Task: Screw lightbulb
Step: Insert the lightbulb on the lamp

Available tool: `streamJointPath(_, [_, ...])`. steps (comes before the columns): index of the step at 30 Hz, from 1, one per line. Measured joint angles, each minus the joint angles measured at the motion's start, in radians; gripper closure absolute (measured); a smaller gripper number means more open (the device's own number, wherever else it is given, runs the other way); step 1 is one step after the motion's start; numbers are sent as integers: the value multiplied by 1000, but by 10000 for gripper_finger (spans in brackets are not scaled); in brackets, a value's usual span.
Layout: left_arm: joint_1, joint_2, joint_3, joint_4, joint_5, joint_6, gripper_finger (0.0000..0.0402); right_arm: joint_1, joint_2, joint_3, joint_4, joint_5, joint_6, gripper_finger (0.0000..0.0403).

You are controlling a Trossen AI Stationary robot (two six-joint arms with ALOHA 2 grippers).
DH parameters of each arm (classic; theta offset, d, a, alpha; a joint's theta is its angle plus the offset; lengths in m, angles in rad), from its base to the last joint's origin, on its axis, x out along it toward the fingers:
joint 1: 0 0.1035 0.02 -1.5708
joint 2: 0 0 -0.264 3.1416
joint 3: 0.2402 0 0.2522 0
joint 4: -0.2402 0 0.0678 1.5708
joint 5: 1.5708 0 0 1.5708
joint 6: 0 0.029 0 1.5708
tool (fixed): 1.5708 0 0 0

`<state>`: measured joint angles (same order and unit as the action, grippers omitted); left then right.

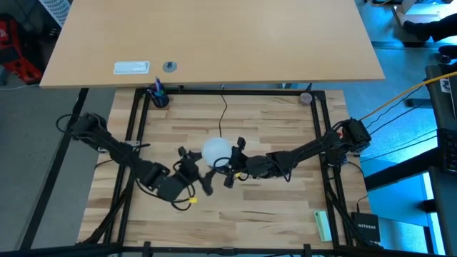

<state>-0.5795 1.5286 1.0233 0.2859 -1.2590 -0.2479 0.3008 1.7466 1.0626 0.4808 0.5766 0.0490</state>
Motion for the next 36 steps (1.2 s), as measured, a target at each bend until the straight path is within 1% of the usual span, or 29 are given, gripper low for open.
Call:
streamJointPath(2, [18,1,0,21,-29,29,128,0,1,0,0,0,-1,223])
streamJointPath(3, [30,1,1,22,-26,32,128,0,1,0,0,0,-2,223])
streamJointPath(8, [75,1,1,21,66,18,128,-1,1,0,0,0,-26,223])
streamJointPath(11, [89,1,1,20,86,30,135,0,1,0,0,0,-28,223])
streamJointPath(14, [91,1,1,20,88,74,167,0,1,0,-1,-1,-28,223])
streamJointPath(18, [79,1,1,19,100,151,238,-1,1,0,-4,-20,-29,223])
streamJointPath(20, [67,-5,1,17,142,195,270,-1,1,0,-4,-43,-33,223])
streamJointPath(22, [60,-20,1,-2,203,217,272,1,-1,0,-4,-91,-37,223])
streamJointPath(26, [56,-60,1,-85,396,196,272,8,-11,-1,-7,-287,-58,223])
streamJointPath(28, [66,-73,3,-131,517,181,272,11,-14,-3,-16,-381,-75,223])
streamJointPath(29, [75,-78,4,-151,588,181,272,16,-15,-3,-19,-426,-81,223])
streamJointPath(31, [97,-83,5,-173,763,198,272,21,-16,-5,-20,-522,-92,223])
streamJointPath(34, [125,-82,8,-162,1024,264,272,32,-16,-4,5,-672,-80,223])
streamJointPath(36, [138,-79,10,-152,1150,318,272,37,-16,8,-3,-743,-70,223])
